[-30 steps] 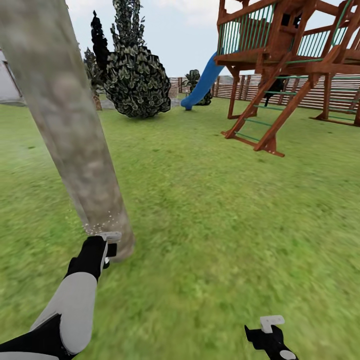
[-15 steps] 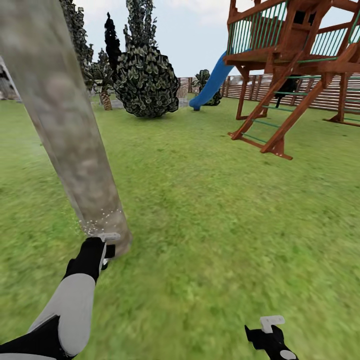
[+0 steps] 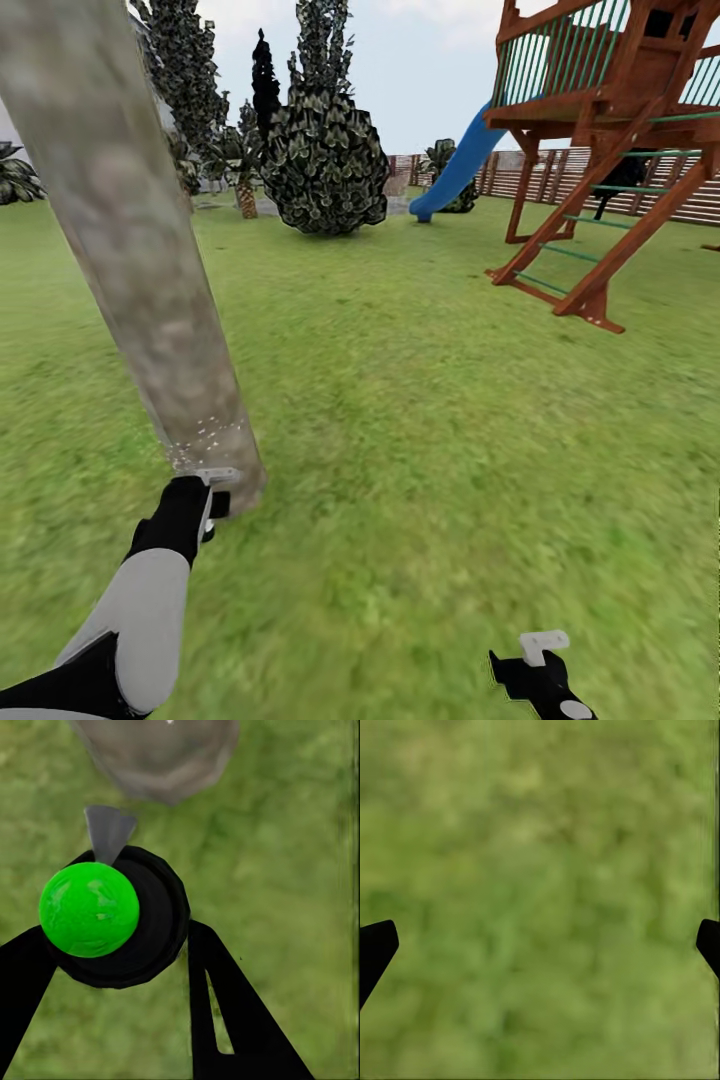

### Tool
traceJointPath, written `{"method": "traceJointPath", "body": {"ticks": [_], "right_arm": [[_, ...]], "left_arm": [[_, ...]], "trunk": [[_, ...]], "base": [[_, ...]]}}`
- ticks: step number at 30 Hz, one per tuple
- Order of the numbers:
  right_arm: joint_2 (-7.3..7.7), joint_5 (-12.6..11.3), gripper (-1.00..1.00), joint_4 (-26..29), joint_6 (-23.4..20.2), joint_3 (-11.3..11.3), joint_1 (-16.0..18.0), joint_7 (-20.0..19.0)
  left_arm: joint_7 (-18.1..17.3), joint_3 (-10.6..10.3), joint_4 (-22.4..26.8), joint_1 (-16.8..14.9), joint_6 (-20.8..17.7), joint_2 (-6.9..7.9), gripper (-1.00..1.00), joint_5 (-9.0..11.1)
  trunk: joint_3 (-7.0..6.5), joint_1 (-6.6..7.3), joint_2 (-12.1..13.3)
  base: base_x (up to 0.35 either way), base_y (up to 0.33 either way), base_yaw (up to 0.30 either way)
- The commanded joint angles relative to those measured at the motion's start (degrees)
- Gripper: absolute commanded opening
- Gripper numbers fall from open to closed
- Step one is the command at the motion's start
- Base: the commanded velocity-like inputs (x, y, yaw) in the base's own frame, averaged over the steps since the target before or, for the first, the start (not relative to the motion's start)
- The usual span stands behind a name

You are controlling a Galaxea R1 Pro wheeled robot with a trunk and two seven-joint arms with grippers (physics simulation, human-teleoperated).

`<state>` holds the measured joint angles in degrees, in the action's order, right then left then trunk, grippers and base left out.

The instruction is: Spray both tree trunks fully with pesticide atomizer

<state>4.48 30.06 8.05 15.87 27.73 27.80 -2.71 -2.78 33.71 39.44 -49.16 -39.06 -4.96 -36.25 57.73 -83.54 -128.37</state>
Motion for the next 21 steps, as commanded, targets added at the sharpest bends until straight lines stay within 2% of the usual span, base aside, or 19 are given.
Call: {"method": "traceJointPath", "body": {"ticks": [1, 5, 9, 12, 17, 21], "right_arm": [[-0.01, 0.3, 1.00, -0.1, 0.2, 0.5, 0.1, -0.3], [0.00, 0.3, 1.00, -0.1, 0.2, 0.5, 0.1, -0.3], [-0.02, 0.3, 1.00, -0.1, 0.2, 0.5, 0.1, -0.3], [-0.01, 0.3, 1.00, -0.1, 0.2, 0.5, 0.1, -0.3], [-0.01, 0.3, 1.00, -0.1, 0.2, 0.5, 0.1, -0.3], [0.00, 0.3, 1.00, -0.1, 0.2, 0.5, 0.0, -0.3]], "left_arm": [[-0.3, 0.4, -0.1, -0.1, -0.1, -0.12, -1.00, -0.5], [-0.3, 0.4, -0.2, -0.1, -0.1, 0.04, -1.00, -0.7], [-0.3, 0.4, 0.1, 0.5, -0.1, 0.21, -1.00, -1.3], [-0.3, 0.4, 0.2, 1.6, -0.1, 0.59, -1.00, -2.5], [-0.3, 0.4, -0.4, 3.4, -0.1, 0.64, -1.00, -2.6], [-0.3, 0.4, -0.5, 4.4, 0.0, 0.62, -1.00, -2.5]], "trunk": [[0.05, -0.01, 0.0], [0.05, -0.01, 0.0], [0.05, -0.01, 0.0], [0.05, -0.01, 0.0], [0.05, -0.01, 0.0], [0.05, -0.01, 0.0]], "base": [[0.160, -0.262, 0.001], [0.160, -0.262, 0.051], [0.160, -0.262, 0.249], [0.160, -0.262, 0.274], [0.160, -0.262, 0.273], [0.164, -0.260, 0.068]]}}
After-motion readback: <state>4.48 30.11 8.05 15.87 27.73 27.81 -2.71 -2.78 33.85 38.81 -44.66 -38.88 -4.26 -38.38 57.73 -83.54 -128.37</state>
